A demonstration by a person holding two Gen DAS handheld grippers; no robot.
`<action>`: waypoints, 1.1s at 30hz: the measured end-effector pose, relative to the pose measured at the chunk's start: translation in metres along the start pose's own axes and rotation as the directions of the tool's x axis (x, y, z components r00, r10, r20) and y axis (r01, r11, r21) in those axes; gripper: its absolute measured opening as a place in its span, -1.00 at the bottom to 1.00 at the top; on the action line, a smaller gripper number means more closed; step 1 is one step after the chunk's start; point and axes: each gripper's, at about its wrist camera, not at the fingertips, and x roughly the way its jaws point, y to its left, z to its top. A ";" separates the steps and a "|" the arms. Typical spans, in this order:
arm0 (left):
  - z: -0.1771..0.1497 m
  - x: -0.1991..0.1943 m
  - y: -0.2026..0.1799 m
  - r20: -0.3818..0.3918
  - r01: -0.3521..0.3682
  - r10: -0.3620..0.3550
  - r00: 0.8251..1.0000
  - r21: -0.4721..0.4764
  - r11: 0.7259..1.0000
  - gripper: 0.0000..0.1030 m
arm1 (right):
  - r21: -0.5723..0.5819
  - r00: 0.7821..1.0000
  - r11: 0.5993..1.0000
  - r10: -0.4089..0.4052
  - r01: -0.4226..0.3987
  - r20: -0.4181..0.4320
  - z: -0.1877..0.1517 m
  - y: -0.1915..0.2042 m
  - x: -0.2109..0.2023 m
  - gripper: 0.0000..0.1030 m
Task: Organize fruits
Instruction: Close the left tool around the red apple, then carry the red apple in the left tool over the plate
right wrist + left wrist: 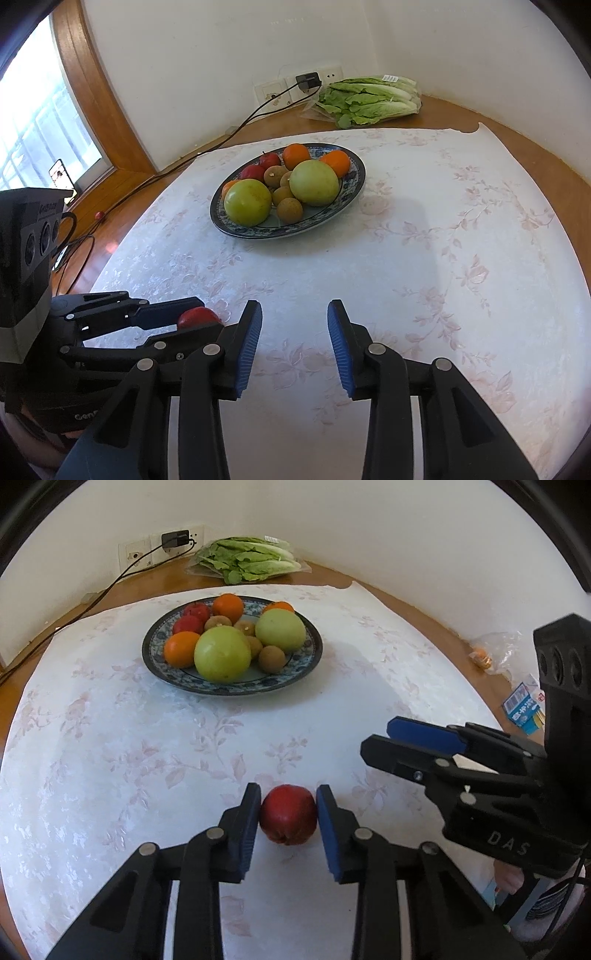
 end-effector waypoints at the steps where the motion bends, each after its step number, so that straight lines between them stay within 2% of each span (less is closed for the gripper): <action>1: 0.001 0.000 0.001 -0.001 0.001 -0.001 1.000 -0.006 1.000 -0.38 | 0.000 1.000 1.000 0.001 -0.001 0.000 0.000 0.000 0.000 -0.26; 13: 0.023 -0.018 0.011 0.056 -0.031 0.032 0.998 -0.019 0.999 -0.38 | -0.015 1.000 1.000 -0.003 0.003 0.005 0.006 0.001 0.000 -0.26; 25: 0.060 -0.022 0.015 0.108 -0.074 0.077 0.991 -0.031 0.997 -0.38 | -0.022 1.000 1.000 -0.005 0.005 0.010 0.011 0.002 0.000 -0.25; 27: 0.065 -0.021 0.017 0.115 -0.082 0.085 0.990 -0.037 0.996 -0.38 | -0.028 1.000 0.999 -0.015 0.016 0.014 0.014 0.003 0.000 -0.12; 33: 0.082 -0.012 0.022 0.144 -0.106 0.114 0.983 -0.061 0.993 -0.38 | -0.035 0.999 0.999 -0.026 0.027 0.020 0.024 0.004 0.004 -0.07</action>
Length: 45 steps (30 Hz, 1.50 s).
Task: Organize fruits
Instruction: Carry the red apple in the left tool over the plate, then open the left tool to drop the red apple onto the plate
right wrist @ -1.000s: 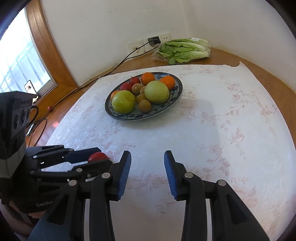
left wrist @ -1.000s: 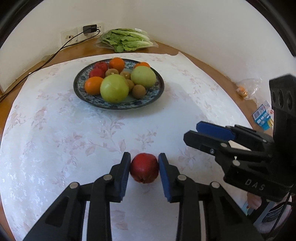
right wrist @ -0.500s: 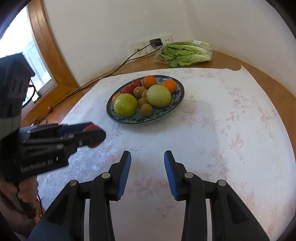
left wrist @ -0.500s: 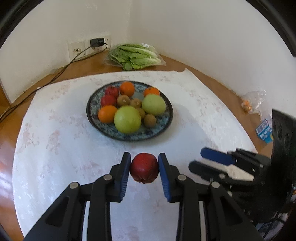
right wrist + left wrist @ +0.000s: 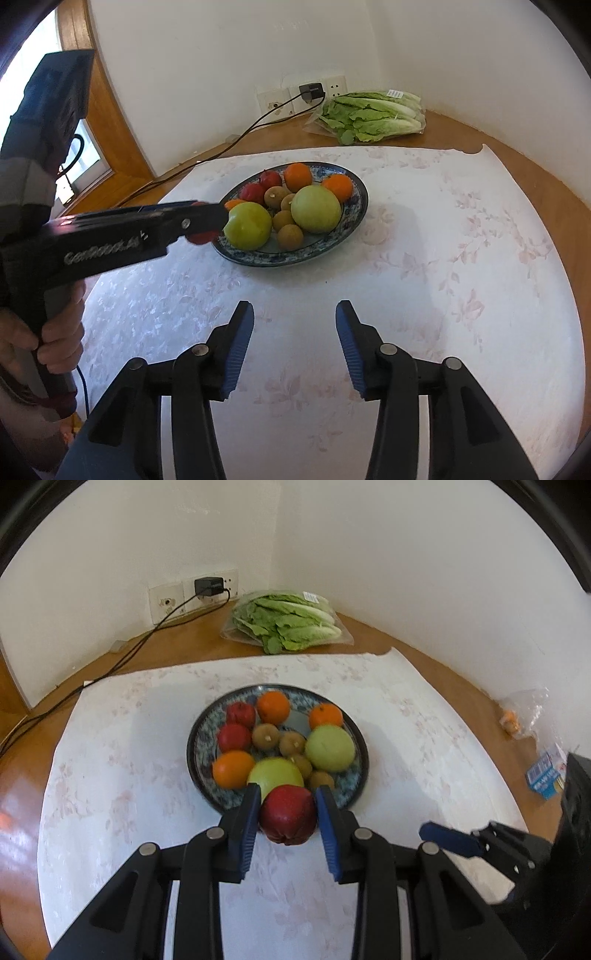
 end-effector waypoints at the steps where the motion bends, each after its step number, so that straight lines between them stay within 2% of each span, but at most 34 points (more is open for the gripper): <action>1: 0.002 0.003 0.001 0.004 -0.008 0.008 1.000 -0.001 1.000 -0.38 | 0.001 1.000 1.000 -0.003 0.003 -0.001 0.001 0.000 0.001 -0.07; 11: 0.026 0.028 0.006 0.038 -0.052 0.053 0.998 -0.034 0.998 -0.38 | 0.012 1.000 1.000 -0.028 0.028 -0.012 0.012 -0.003 0.018 -0.03; 18: 0.037 0.045 0.008 0.030 -0.065 0.066 0.997 -0.040 0.997 -0.38 | 0.016 1.000 1.000 -0.024 0.024 -0.014 0.010 -0.005 0.020 -0.03; 26: 0.036 0.056 0.012 0.002 -0.066 0.066 0.998 -0.040 0.997 -0.36 | 0.018 1.000 0.999 -0.028 0.028 -0.012 0.010 -0.007 0.021 -0.02; 31: 0.035 0.051 0.013 -0.004 -0.062 0.061 0.998 -0.040 0.997 -0.04 | 0.019 1.000 0.999 -0.027 0.027 -0.010 0.011 -0.009 0.021 0.02; 36: 0.028 0.029 0.009 0.020 -0.079 0.079 0.997 -0.016 0.997 0.52 | 0.007 1.000 0.999 -0.031 0.031 0.000 0.013 -0.007 0.021 0.18; 41: 0.017 0.015 0.012 0.006 -0.125 0.125 0.992 -0.022 0.992 0.73 | -0.005 0.999 0.999 -0.042 0.042 0.014 0.015 -0.004 0.020 0.54; 45: 0.005 0.007 0.019 -0.015 -0.183 0.182 0.983 -0.030 0.983 0.76 | -0.019 0.997 0.998 -0.063 0.064 0.037 0.017 -0.002 0.018 0.74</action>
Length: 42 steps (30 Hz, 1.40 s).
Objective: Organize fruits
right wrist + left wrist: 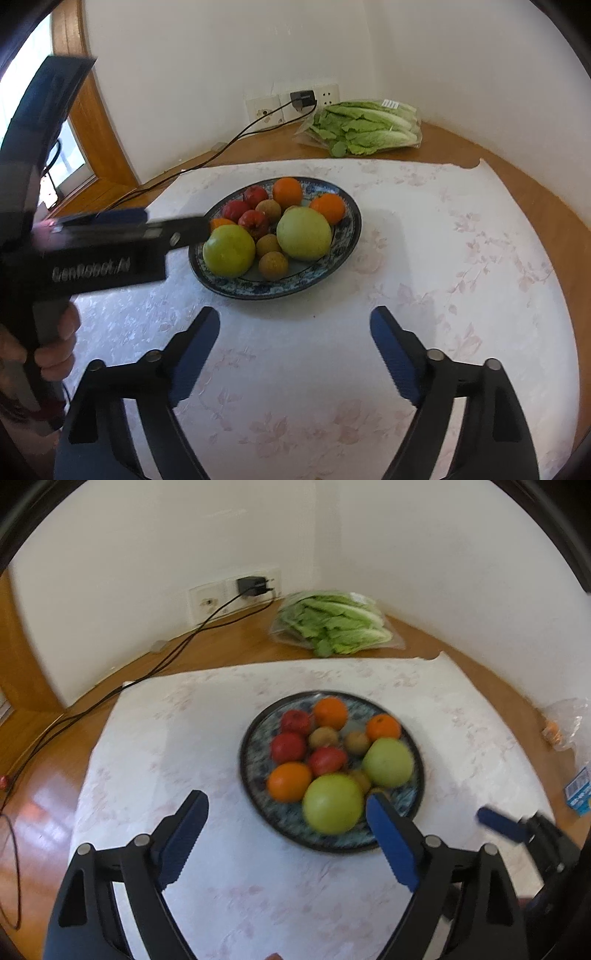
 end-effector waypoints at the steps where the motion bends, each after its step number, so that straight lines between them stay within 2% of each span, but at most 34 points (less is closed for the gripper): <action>1: -0.003 -0.001 0.002 -0.003 -0.009 0.009 1.000 -0.003 1.000 0.77 | -0.004 1.000 1.000 -0.009 0.009 0.005 0.001 0.000 0.000 0.76; 3: -0.009 -0.004 0.006 -0.005 -0.022 0.022 1.000 -0.010 1.000 0.85 | -0.006 1.000 1.000 -0.020 0.020 0.013 0.002 0.000 -0.001 0.86; 9: -0.028 -0.004 0.012 -0.019 -0.064 0.064 0.998 -0.040 0.997 0.98 | 0.025 0.999 0.999 -0.041 0.041 0.022 0.003 -0.004 0.002 0.94; 18: -0.047 0.011 0.009 -0.088 -0.066 0.058 0.994 -0.082 0.994 0.98 | 0.045 0.999 0.998 -0.051 0.050 0.010 0.000 -0.010 0.006 0.94; 42: -0.050 0.012 0.008 -0.088 -0.054 0.047 0.995 -0.078 0.996 0.98 | 0.059 0.999 0.997 -0.047 0.047 0.000 -0.004 -0.012 0.006 0.94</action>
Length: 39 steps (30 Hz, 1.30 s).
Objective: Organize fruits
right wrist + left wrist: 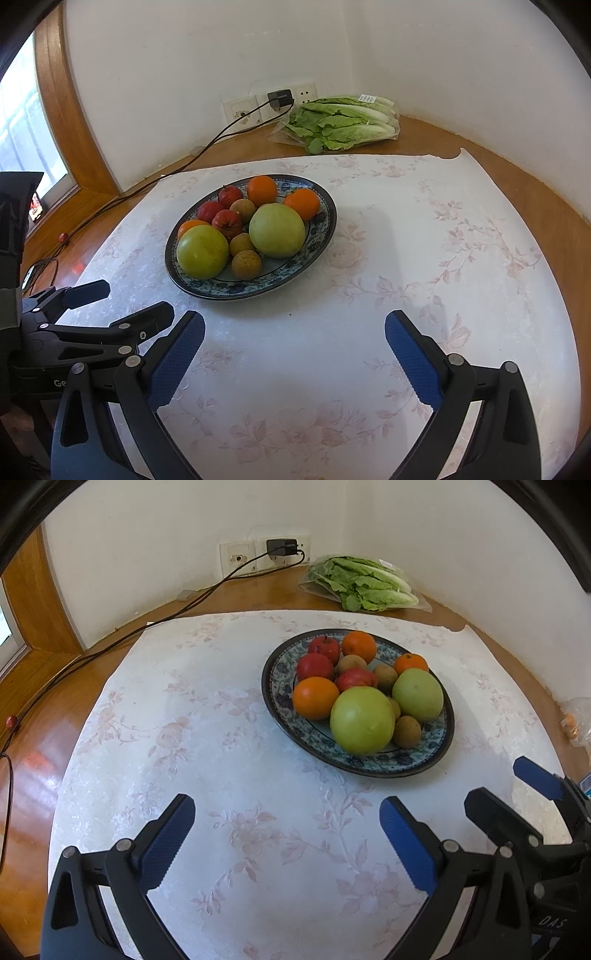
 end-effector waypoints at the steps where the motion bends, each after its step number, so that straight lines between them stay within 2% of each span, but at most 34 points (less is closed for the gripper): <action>1: 0.000 0.000 0.000 -0.001 0.000 0.000 1.000 0.000 1.000 0.98 | 0.000 1.000 1.000 0.000 0.000 0.000 0.000 0.000 0.000 0.94; 39: -0.002 0.006 -0.003 -0.026 0.021 -0.021 0.999 0.013 1.000 0.98 | 0.004 1.000 1.000 0.004 -0.004 -0.014 -0.003 -0.002 0.000 0.94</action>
